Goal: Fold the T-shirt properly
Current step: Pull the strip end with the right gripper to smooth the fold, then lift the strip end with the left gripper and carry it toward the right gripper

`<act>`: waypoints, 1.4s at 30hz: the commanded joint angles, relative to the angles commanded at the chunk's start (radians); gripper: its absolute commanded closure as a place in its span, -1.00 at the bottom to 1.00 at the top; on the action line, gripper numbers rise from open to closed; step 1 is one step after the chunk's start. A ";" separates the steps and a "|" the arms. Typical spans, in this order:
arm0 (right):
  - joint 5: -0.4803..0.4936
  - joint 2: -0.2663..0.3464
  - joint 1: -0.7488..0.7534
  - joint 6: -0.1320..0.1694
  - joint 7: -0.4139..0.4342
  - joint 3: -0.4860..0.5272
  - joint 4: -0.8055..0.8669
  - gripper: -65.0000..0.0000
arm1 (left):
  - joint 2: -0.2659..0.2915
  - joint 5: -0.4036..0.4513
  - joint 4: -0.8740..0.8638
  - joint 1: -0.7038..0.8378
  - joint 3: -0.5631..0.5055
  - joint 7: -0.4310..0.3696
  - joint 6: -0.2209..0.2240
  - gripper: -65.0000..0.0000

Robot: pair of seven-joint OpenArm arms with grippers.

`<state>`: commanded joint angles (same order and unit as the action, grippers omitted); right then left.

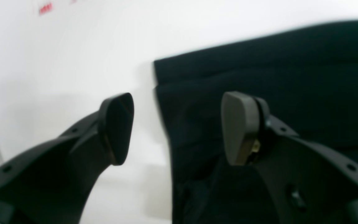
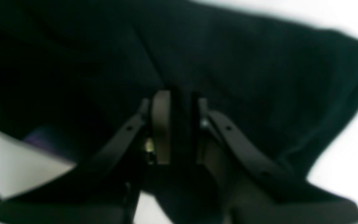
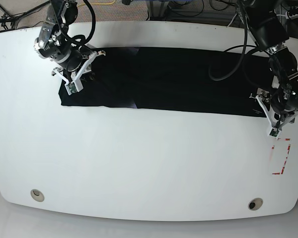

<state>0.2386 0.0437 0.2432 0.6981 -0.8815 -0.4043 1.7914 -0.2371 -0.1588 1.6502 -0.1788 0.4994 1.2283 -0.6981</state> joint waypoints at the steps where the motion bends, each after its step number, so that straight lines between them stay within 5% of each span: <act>1: -0.011 -0.002 0.000 0.000 0.009 0.003 -0.009 0.71 | -0.005 -0.015 0.005 0.000 0.014 0.009 0.000 -0.31; 8: -0.021 0.005 -0.003 0.000 0.051 0.005 -0.060 0.71 | -0.040 -0.184 0.005 0.029 0.126 0.106 0.000 -0.32; 18: -0.026 0.005 -0.003 0.000 0.052 0.003 -0.061 0.72 | -0.140 -0.514 0.005 0.219 0.210 0.120 0.000 -0.32; 29: -0.020 0.003 -0.003 0.000 0.052 0.005 -0.061 0.72 | -0.141 -0.552 -0.058 0.318 0.180 -0.014 0.000 -0.32; 42: -0.021 0.005 -0.012 0.000 0.052 0.005 -0.061 0.72 | -0.176 -0.497 -0.239 0.299 0.132 -0.135 0.000 -0.32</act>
<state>0.2171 0.0483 0.2309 0.6981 -0.8293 -0.3997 1.7300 -0.4135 -0.6559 1.4108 0.1204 0.6314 1.0932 -0.6981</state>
